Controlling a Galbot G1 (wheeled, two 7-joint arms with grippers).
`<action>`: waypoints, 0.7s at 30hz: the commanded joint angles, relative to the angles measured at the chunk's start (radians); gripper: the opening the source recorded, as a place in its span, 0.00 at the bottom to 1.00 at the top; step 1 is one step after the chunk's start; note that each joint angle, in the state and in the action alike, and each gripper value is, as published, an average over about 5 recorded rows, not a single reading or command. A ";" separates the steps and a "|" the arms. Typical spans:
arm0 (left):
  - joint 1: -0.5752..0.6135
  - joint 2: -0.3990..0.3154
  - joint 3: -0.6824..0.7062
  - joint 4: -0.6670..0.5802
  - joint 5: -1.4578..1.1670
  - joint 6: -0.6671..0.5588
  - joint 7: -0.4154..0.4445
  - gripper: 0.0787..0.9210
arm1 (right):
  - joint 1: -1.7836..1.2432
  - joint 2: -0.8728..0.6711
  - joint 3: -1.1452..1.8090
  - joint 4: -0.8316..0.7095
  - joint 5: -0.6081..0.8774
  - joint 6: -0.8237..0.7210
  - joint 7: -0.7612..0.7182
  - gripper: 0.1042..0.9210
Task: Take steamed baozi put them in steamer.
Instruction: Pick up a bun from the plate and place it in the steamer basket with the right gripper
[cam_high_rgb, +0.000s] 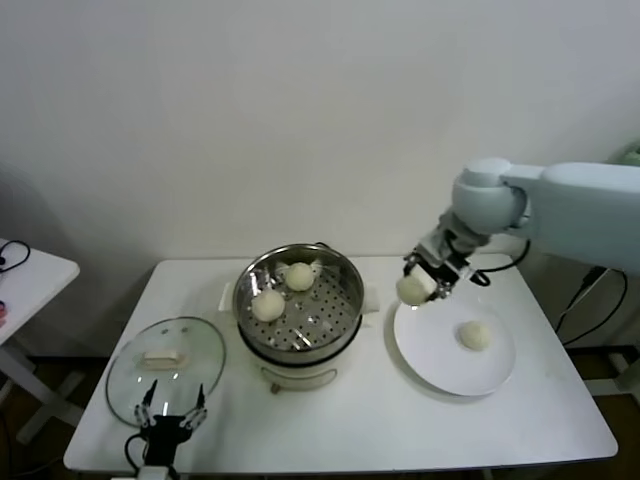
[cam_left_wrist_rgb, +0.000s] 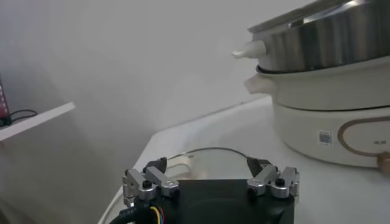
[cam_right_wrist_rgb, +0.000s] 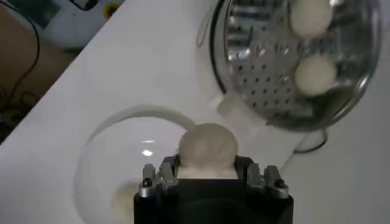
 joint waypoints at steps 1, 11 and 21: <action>0.002 0.001 -0.001 0.000 0.001 -0.001 0.000 0.88 | 0.104 0.136 0.089 0.060 0.028 0.178 -0.006 0.62; 0.000 -0.001 0.001 0.001 0.006 0.001 0.002 0.88 | 0.012 0.390 0.056 -0.056 -0.024 0.312 0.000 0.60; -0.002 0.000 -0.011 0.011 -0.003 -0.002 0.000 0.88 | -0.179 0.532 0.075 -0.228 -0.119 0.329 0.051 0.57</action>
